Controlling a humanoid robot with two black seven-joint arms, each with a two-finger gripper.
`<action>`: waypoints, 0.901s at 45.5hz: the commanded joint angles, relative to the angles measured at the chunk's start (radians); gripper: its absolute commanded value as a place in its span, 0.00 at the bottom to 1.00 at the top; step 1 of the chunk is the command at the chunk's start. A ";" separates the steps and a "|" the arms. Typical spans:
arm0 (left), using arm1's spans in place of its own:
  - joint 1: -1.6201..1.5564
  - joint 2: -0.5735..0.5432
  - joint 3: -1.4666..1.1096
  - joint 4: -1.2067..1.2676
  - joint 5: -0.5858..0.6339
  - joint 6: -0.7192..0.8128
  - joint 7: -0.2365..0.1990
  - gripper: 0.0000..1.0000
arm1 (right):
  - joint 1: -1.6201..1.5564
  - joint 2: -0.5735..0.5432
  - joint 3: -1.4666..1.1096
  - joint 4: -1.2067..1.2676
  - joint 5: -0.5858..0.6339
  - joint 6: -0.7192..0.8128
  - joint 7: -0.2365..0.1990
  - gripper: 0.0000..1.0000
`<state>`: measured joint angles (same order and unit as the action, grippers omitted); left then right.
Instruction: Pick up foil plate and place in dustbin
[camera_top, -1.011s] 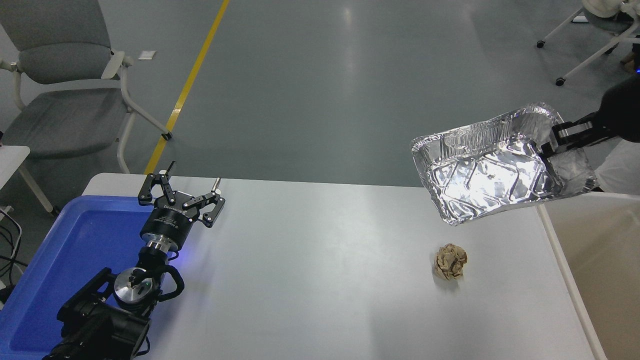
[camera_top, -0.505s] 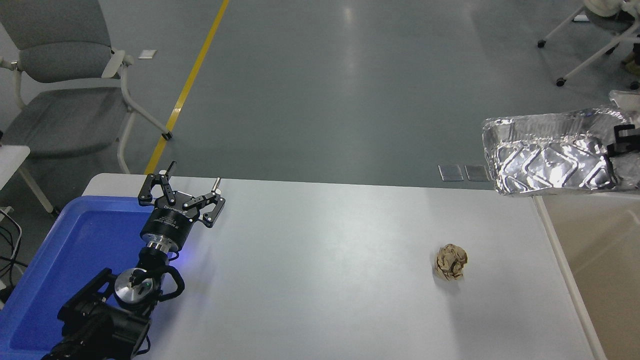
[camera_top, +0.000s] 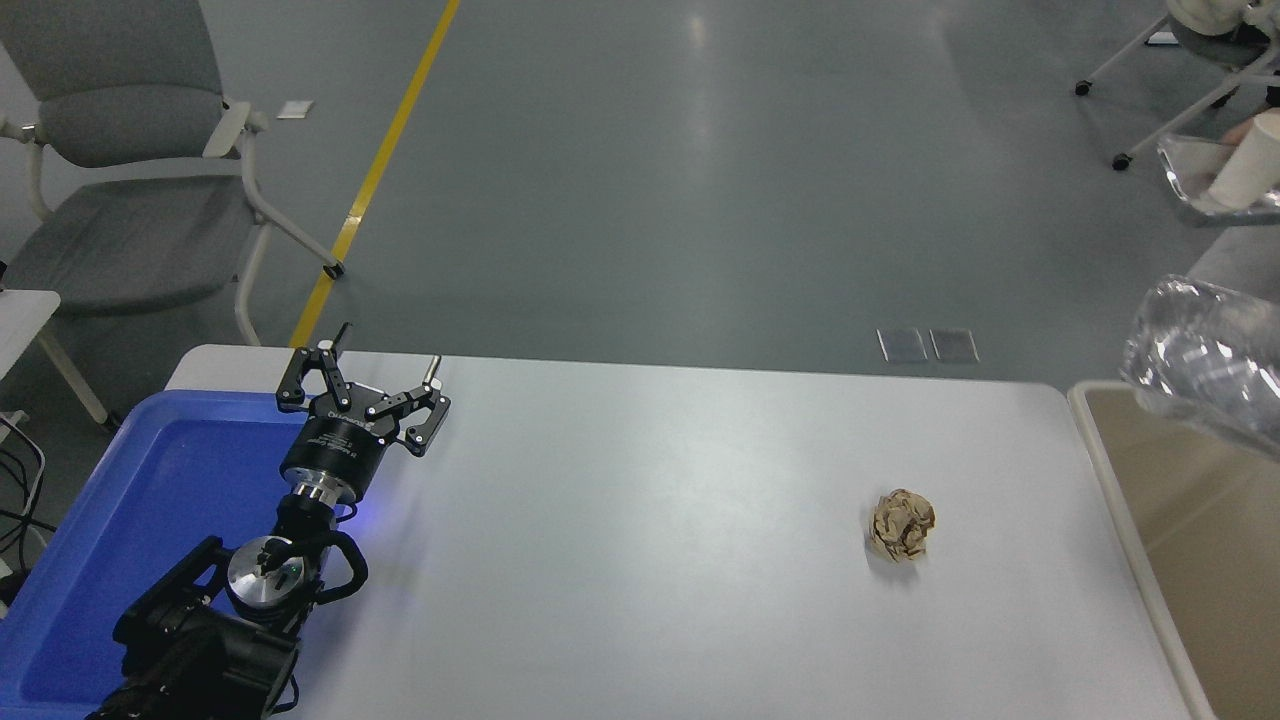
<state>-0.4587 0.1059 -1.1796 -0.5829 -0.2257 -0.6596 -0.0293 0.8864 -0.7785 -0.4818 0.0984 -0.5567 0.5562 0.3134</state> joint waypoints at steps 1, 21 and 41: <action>0.000 0.000 0.000 0.000 0.000 0.000 0.000 0.99 | -0.188 0.091 0.084 -0.172 0.095 -0.025 -0.007 0.00; 0.000 0.000 0.000 0.000 0.000 0.000 0.000 0.99 | -0.308 0.133 0.152 -0.169 0.106 -0.098 -0.010 0.00; 0.000 0.000 0.000 0.000 0.000 0.000 0.000 0.99 | -0.368 0.137 0.204 -0.169 0.107 -0.157 -0.016 0.37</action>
<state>-0.4586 0.1058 -1.1796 -0.5829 -0.2254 -0.6596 -0.0291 0.5473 -0.6453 -0.2961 -0.0677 -0.4514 0.4390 0.3003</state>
